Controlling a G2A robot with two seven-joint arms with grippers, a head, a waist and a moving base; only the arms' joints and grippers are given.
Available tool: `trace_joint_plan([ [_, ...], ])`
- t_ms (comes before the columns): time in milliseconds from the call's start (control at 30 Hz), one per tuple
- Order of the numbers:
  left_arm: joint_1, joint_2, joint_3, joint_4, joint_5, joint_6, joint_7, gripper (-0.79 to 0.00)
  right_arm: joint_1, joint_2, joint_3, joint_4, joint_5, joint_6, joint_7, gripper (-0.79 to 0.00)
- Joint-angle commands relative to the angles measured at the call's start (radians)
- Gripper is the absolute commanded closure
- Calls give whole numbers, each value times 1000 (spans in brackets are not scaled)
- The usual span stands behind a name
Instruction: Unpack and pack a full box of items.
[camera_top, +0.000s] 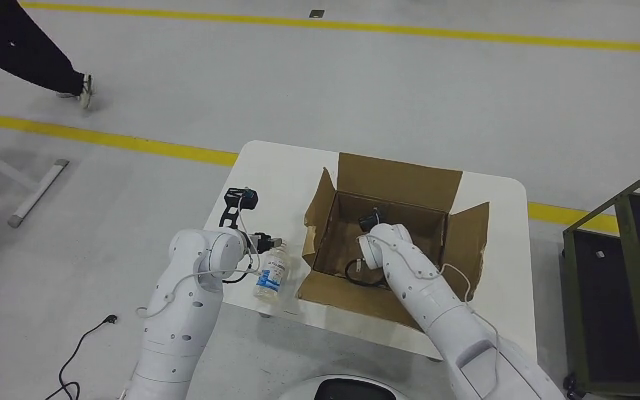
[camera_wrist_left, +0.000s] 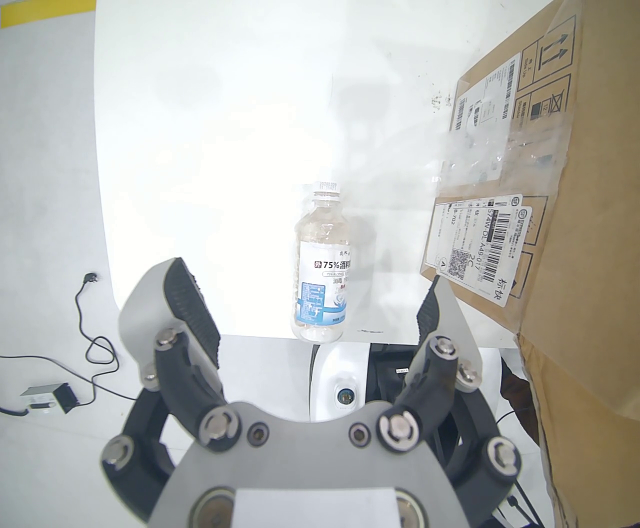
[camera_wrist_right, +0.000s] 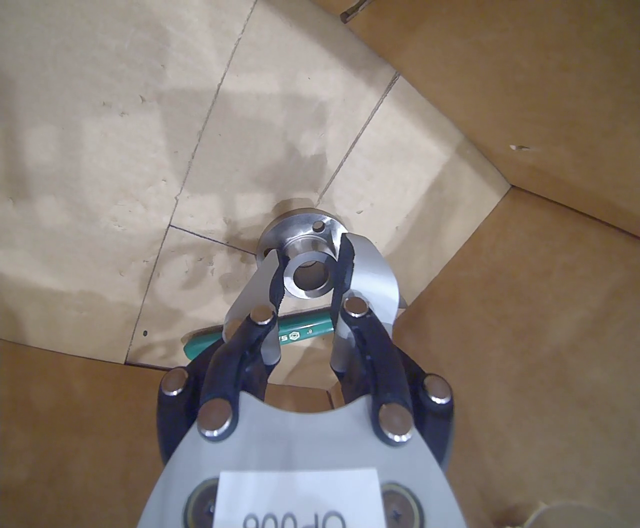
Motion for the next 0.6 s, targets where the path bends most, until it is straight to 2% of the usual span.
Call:
trace_joint_plan([
  [0,0,0,0,0,0,0,0,-785,3,-2,1,8,2,-1,-5,0],
  [167,0,0,0,0,0,0,0,-785,5,-4,10,-12,6,-8,-17,0],
  [333,0,0,0,0,0,0,0,-785,-24,7,34,-121,-11,-6,-9,0],
  [433,0,0,0,0,0,0,0,-785,-70,24,66,-254,-31,-6,4,0],
  [567,0,0,0,0,0,0,0,-785,-186,59,142,-531,-80,-39,47,0],
])
